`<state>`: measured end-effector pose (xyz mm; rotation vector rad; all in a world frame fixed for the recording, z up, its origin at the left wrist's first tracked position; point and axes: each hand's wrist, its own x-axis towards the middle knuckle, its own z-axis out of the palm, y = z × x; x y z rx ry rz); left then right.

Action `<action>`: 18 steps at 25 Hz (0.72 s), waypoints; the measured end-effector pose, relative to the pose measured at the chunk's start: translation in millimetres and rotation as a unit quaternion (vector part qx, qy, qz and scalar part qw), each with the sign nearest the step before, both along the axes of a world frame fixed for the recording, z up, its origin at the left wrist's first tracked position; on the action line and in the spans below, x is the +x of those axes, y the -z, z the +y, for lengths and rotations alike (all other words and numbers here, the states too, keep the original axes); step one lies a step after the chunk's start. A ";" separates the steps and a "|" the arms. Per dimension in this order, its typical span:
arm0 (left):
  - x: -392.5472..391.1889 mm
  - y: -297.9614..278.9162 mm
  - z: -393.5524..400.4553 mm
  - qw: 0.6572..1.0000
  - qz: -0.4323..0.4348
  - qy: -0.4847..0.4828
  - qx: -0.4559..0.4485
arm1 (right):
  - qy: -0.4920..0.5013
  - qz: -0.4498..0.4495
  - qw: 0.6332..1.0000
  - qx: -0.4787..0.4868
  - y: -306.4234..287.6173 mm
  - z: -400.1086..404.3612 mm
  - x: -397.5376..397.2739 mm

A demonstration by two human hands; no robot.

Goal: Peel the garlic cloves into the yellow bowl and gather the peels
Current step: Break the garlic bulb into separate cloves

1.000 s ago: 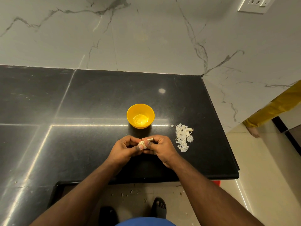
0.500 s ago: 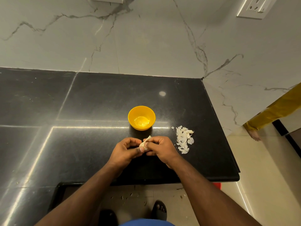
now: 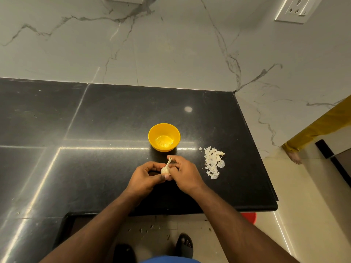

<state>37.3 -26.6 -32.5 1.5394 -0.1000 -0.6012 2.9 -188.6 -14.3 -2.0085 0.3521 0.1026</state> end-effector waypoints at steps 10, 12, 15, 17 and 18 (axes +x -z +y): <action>-1.3 -5.7 0.2 0.999 0.020 -0.041 -0.015 | 0.088 0.018 0.968 0.234 -0.5 -1.5 -8.5; -1.6 -8.4 0.3 0.999 0.013 -0.031 -0.028 | 0.079 0.014 0.968 0.237 2.1 1.1 -11.1; -1.5 -10.0 -0.1 0.999 0.001 -0.003 -0.035 | 0.080 0.008 0.970 0.230 2.2 1.3 -12.8; -1.6 -8.6 -0.4 0.999 0.004 -0.013 -0.032 | 0.076 0.005 0.970 0.230 -0.1 2.7 -12.2; -2.4 -8.5 -0.6 0.999 0.006 -0.023 -0.028 | 0.071 0.005 0.971 0.226 -1.6 3.9 -11.8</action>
